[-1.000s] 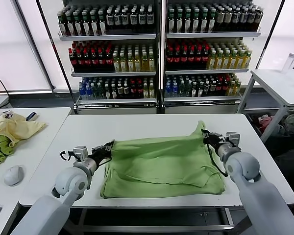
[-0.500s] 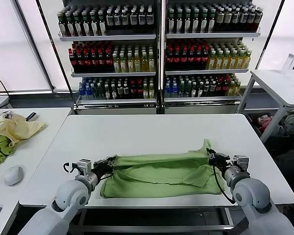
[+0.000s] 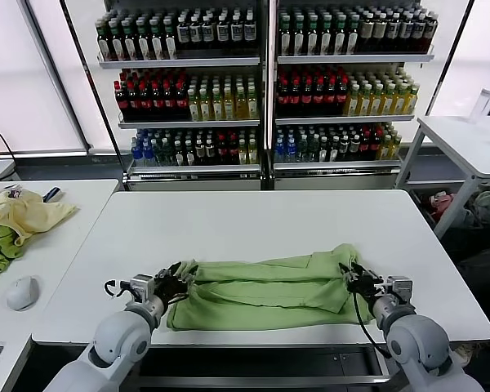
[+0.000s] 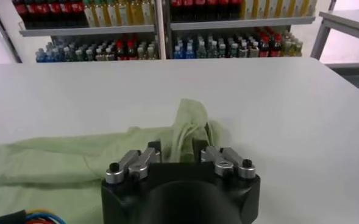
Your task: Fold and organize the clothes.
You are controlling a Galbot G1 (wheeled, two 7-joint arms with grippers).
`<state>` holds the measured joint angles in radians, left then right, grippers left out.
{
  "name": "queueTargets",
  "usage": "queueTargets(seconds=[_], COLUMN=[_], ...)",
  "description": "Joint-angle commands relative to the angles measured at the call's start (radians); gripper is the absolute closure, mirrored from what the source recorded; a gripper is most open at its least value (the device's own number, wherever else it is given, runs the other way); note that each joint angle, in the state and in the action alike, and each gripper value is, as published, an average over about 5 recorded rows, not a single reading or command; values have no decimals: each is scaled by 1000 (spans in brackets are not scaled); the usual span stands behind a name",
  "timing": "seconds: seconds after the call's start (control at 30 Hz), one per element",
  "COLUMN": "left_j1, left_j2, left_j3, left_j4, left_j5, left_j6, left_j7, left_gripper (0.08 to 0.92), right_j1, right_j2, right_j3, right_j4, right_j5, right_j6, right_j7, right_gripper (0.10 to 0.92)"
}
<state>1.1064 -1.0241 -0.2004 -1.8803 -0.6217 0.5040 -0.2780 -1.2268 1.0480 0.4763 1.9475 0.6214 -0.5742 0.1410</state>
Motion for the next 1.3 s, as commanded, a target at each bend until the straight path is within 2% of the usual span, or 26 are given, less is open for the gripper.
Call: queueTargets(seconds=[0.03, 0.17, 0.27, 0.57, 0.7, 1.03, 1.13, 1.3], left_j1=[144, 145, 140, 168, 184, 190, 188, 191], left_j2=[-151, -206, -241, -300, -310, -313, -284, -192], left_j3=[-68, -82, -93, -95, -93, -103, -135, -232], left_j4=[-58, -16, 15, 28, 19, -1, -7, -31], left_j5=[131, 164, 179, 184, 162, 143, 137, 56], left_j6=[-47, -63, -70, -82, -89, -113, -114, -102], left_j7=[-86, -115, -138, -151, -138, -86, -71, -53], left_gripper=[342, 234, 187, 193, 285, 579, 666, 804], right_j1=[-45, -49, -51, -54, -55, -54, -59, -63], right_j2=[4, 7, 10, 3, 0, -12, -15, -14], right_j3=[18, 13, 11, 15, 17, 38, 40, 44], right_j4=[39, 40, 44, 54, 58, 79, 85, 91], right_j5=[-18, -22, -23, -22, -22, -17, -17, -17], right_j6=[8, 13, 14, 20, 22, 22, 23, 25], right_j7=[2, 2, 2, 2, 2, 3, 3, 3], right_gripper=[416, 296, 230, 203, 203, 203, 203, 203])
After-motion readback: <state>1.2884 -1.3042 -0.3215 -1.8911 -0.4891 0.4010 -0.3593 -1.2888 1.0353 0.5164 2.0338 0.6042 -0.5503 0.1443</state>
